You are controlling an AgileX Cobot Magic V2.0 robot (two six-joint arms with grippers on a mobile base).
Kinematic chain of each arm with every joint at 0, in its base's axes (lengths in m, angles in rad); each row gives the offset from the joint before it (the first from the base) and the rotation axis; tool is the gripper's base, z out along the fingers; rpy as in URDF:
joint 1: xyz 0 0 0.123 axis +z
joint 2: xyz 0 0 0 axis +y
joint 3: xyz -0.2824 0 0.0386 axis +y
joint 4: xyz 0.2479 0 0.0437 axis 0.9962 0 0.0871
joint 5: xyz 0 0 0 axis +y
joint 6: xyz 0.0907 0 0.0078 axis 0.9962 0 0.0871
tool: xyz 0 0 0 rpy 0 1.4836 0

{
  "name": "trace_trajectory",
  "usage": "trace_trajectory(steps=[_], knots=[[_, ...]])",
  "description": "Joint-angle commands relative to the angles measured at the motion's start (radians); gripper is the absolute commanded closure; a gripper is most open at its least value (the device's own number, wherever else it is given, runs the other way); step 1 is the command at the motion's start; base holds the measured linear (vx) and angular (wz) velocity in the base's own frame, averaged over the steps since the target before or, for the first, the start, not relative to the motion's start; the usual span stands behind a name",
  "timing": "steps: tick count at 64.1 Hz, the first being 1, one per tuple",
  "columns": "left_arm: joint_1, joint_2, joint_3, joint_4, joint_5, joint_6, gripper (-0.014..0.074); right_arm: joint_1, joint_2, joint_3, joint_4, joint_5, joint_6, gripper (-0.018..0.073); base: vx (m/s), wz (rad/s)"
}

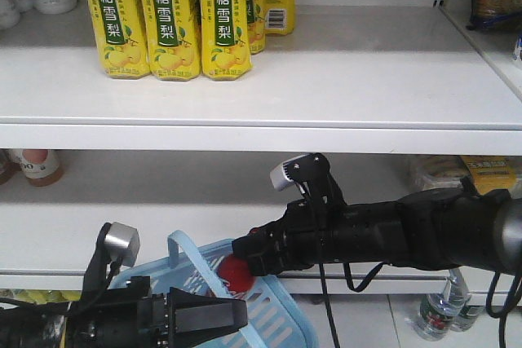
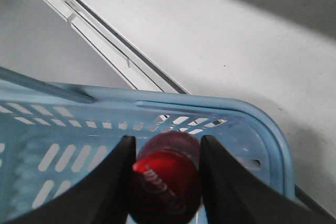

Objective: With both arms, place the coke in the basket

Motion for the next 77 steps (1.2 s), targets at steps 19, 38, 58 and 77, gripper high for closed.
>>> trace_trajectory(steps=[19,38,58,77], knots=[[-0.007,-0.033,-0.016,-0.054,-0.229,0.012,0.0603,-0.006,-0.040,-0.029,0.088,0.068,0.002,0.0278,0.00,0.00],[-0.007,-0.033,-0.016,-0.054,-0.229,0.012,0.0603,-0.007,-0.040,-0.029,0.088,0.070,0.002,0.0278,0.00,0.00],[-0.007,-0.033,-0.016,-0.054,-0.229,0.012,0.0603,-0.007,-0.088,-0.028,0.087,0.071,0.002,0.0278,0.00,0.00],[-0.007,-0.033,-0.016,-0.054,-0.229,0.012,0.0603,-0.007,-0.208,-0.028,-0.030,0.092,0.046,0.0278,0.00,0.00]])
